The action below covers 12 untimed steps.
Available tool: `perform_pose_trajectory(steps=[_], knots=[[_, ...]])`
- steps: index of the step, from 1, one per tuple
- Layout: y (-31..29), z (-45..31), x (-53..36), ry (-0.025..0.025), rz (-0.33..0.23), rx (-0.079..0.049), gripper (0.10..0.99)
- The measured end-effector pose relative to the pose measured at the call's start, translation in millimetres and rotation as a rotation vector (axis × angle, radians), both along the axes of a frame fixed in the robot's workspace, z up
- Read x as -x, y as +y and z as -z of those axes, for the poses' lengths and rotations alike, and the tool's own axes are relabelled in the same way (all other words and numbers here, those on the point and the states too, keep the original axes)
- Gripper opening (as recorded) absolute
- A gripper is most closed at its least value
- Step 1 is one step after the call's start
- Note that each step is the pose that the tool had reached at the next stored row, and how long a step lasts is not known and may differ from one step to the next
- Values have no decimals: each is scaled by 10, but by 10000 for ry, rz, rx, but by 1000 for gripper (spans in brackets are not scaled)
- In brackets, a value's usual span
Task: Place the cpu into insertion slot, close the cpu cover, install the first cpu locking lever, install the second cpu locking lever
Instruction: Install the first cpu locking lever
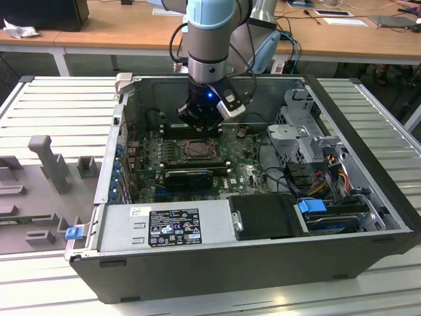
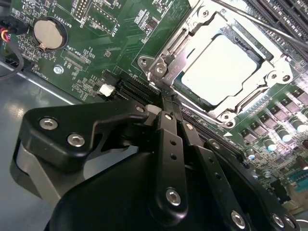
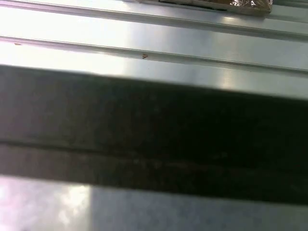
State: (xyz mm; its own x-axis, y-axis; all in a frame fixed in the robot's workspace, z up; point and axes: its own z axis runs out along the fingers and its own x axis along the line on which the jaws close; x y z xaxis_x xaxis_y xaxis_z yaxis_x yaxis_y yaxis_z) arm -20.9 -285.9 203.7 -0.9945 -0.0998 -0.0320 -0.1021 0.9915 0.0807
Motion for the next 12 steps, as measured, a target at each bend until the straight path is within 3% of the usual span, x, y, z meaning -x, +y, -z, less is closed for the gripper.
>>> perform_pose_trajectory(steps=[9, 12], knots=[[-30, 31, -2, 3, 2, -2, 106], [-29, -12, -5, -4, 1, -12, 106]])
